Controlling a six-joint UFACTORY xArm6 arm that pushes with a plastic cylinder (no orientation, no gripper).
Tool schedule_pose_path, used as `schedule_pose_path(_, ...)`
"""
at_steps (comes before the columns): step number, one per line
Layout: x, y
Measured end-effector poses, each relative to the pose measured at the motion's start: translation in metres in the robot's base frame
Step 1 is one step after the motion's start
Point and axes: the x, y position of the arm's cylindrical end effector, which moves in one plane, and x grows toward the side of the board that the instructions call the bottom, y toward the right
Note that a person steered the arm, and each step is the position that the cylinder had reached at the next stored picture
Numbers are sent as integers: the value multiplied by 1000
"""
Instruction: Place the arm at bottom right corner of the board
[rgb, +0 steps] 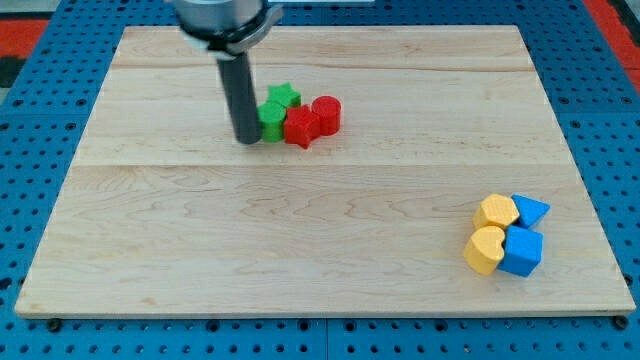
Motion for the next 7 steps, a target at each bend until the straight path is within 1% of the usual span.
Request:
schedule_pose_path(1, -2, -12)
schedule_pose_path(2, 31, -3)
schedule_pose_path(3, 52, 117)
schedule_pose_path(4, 71, 158)
schedule_pose_path(5, 110, 110)
schedule_pose_path(6, 189, 122)
schedule_pose_path(7, 230, 176)
